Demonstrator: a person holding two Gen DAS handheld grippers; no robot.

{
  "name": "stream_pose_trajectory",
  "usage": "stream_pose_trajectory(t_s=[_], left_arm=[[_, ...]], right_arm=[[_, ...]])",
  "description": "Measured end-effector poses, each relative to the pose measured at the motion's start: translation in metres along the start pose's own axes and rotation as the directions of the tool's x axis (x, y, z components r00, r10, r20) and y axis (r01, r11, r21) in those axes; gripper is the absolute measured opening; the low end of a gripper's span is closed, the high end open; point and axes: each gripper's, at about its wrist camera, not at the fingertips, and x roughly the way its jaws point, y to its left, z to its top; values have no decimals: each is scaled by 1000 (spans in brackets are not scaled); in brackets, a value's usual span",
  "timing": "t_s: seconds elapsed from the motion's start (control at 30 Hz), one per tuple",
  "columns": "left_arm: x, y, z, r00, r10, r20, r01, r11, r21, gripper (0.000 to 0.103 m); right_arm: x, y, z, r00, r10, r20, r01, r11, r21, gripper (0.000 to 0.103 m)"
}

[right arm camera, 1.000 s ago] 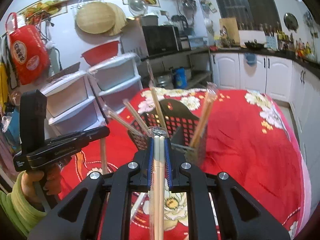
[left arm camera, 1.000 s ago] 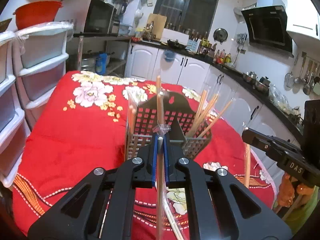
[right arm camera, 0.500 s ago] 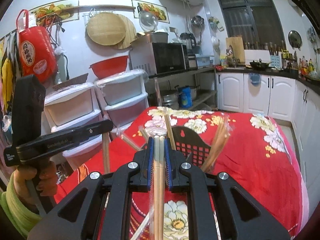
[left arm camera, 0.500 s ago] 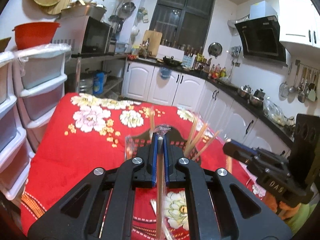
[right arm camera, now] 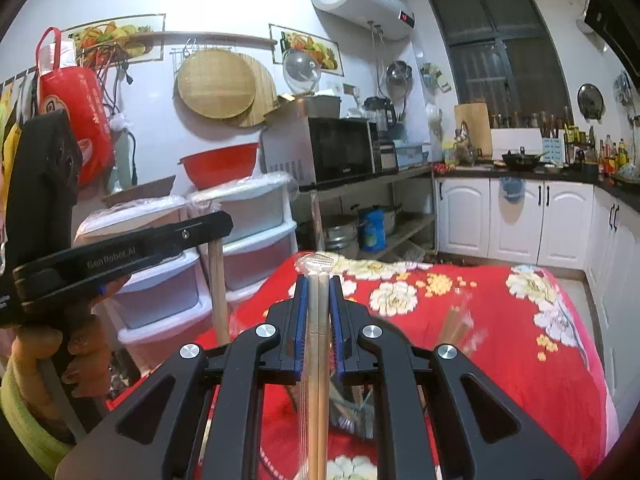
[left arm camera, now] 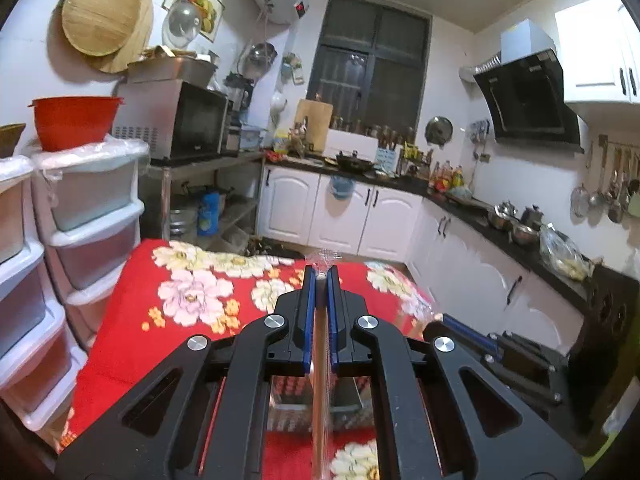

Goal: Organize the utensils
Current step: 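Lift both chopstick pairs and carry them toward the grey caddy with both grippers, then lower both held chopstick pairs into the grey caddy with both grippers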

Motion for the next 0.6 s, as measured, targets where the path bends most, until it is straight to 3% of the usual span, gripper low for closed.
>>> stream_pose_trajectory(t_s=[0.6], left_arm=[[39, 12, 48, 984, 127, 125, -125, 992, -23, 1]], right_arm=[[48, -6, 41, 984, -62, 168, 71, 996, -49, 11]])
